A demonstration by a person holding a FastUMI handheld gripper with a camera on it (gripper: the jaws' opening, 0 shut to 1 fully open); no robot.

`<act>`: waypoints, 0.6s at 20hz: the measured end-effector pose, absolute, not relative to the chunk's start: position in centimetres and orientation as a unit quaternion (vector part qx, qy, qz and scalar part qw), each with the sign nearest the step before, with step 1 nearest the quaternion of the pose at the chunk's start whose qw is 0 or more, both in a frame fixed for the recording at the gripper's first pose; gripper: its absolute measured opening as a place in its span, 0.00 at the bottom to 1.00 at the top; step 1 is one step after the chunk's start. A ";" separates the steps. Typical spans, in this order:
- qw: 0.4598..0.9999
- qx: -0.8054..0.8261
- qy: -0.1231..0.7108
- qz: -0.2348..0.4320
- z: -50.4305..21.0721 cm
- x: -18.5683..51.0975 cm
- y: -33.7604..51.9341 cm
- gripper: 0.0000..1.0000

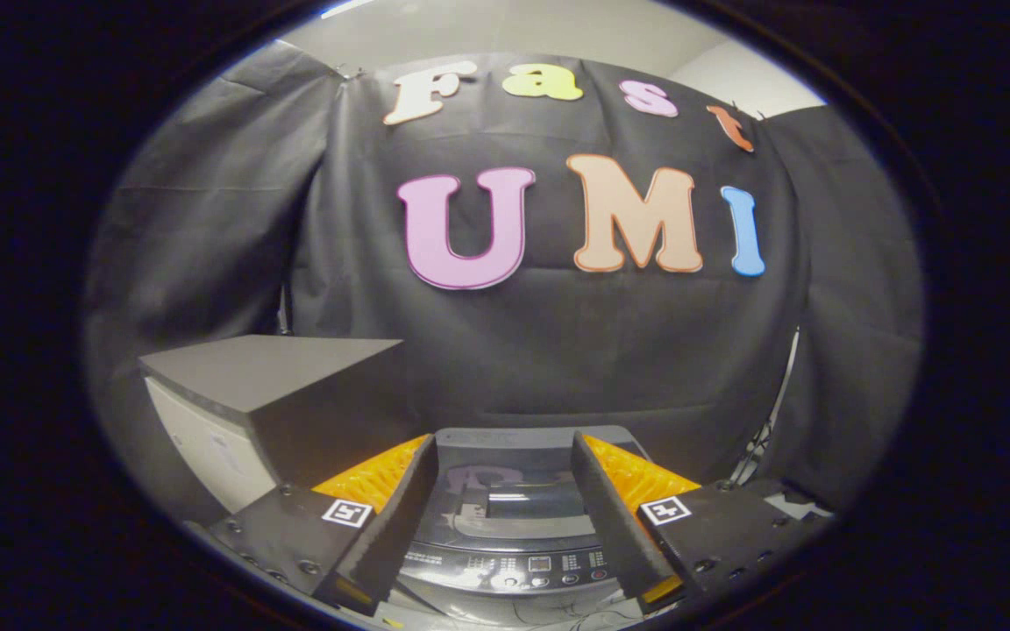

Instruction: Put the clothes into the washing machine and then close the washing machine lid.

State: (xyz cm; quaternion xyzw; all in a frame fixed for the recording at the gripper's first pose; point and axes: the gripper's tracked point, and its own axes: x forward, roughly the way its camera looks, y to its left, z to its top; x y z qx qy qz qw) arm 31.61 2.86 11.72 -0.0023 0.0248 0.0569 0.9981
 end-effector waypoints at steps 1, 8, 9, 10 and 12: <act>0.998 -0.007 0.017 0.059 12.1 30.7 3.0 0.96; 0.996 -0.027 0.002 0.089 12.8 23.4 4.9 0.97; 0.996 -0.033 -0.003 0.086 12.7 22.5 5.0 0.97; 0.996 -0.038 -0.005 0.076 12.6 21.6 4.7 0.97; 0.997 -0.040 -0.031 0.065 13.7 19.9 4.4 0.97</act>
